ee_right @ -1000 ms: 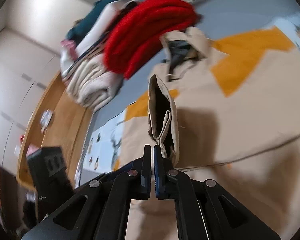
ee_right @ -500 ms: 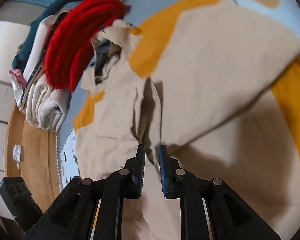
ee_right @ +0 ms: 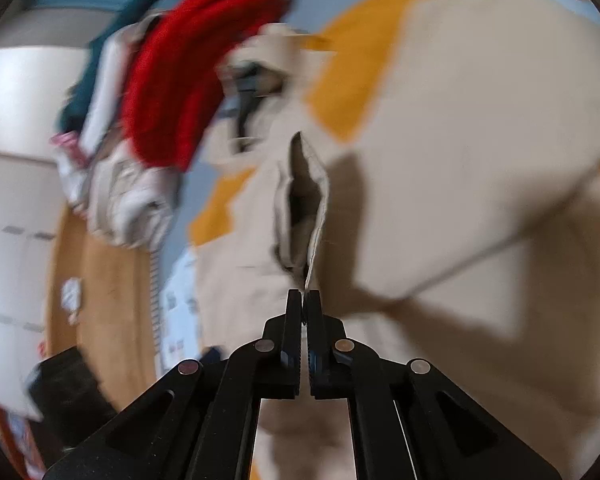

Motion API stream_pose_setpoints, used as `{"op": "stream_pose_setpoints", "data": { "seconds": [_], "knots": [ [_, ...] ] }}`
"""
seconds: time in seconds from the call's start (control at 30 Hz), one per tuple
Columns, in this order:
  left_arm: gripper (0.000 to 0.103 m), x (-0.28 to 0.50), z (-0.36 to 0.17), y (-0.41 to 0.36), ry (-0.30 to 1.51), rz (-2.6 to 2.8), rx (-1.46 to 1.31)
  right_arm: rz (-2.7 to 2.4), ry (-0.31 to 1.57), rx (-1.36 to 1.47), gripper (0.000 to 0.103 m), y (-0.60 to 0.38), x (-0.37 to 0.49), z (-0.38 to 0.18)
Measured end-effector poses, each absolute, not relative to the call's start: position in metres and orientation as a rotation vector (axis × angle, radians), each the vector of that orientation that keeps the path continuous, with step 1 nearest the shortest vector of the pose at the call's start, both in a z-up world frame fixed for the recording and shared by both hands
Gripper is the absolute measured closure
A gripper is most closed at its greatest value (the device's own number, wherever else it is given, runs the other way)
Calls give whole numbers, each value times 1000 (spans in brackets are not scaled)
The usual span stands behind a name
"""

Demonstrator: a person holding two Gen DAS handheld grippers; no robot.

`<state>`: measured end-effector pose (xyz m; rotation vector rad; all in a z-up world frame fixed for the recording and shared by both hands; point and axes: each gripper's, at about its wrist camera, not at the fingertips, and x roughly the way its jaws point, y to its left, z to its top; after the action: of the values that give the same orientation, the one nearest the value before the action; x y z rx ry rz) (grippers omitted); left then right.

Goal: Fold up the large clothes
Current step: 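Move both tools to the jacket's side edge and grip the fabric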

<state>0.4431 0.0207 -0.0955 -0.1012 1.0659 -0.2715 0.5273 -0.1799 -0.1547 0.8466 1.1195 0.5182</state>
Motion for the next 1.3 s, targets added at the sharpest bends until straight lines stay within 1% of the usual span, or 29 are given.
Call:
{"op": "stream_pose_setpoints", "data": {
  "seconds": [0.17,0.33,0.37,0.43,0.47,0.53,0.6,0.67,0.8,0.87,0.93,1.03,1.13,1.2,1.27,1.3],
  "knots": [
    [56,448,-98,24,1063,-251,-123,730,1014,774,101,-150,523,-116],
    [56,451,-92,30,1015,-209,-163,844,1009,751,102,-135,514,-108],
    [58,451,-91,32,1008,-200,-167,854,1016,745,102,-132,513,-108],
    [77,451,-90,38,1002,-168,-182,852,1029,721,100,-127,511,-106],
    [81,453,-89,45,1008,-139,-194,826,1034,715,99,-127,510,-106],
    [81,453,-89,57,1009,-92,-222,763,1031,724,98,-133,511,-108],
    [81,453,-88,69,1006,-57,-260,665,1024,730,93,-149,514,-111],
    [81,452,-87,82,999,-18,-301,550,1031,752,91,-168,517,-118],
    [82,449,-89,108,1001,63,-388,314,1066,787,90,-205,522,-135],
    [93,446,-93,122,1013,114,-431,185,1092,782,90,-226,523,-143],
    [96,442,-93,138,1000,164,-465,89,1128,767,90,-241,528,-150],
    [96,435,-90,161,970,248,-508,-34,1158,804,90,-270,530,-161],
    [95,435,-96,176,984,258,-578,-101,1177,846,90,-289,529,-167],
    [92,436,-105,183,1021,249,-623,-122,1186,856,90,-294,529,-169],
    [82,434,-109,190,1019,257,-683,-129,1199,862,90,-298,529,-172],
    [81,432,-113,197,1020,264,-734,-134,1207,858,90,-298,528,-174]
  ]
}}
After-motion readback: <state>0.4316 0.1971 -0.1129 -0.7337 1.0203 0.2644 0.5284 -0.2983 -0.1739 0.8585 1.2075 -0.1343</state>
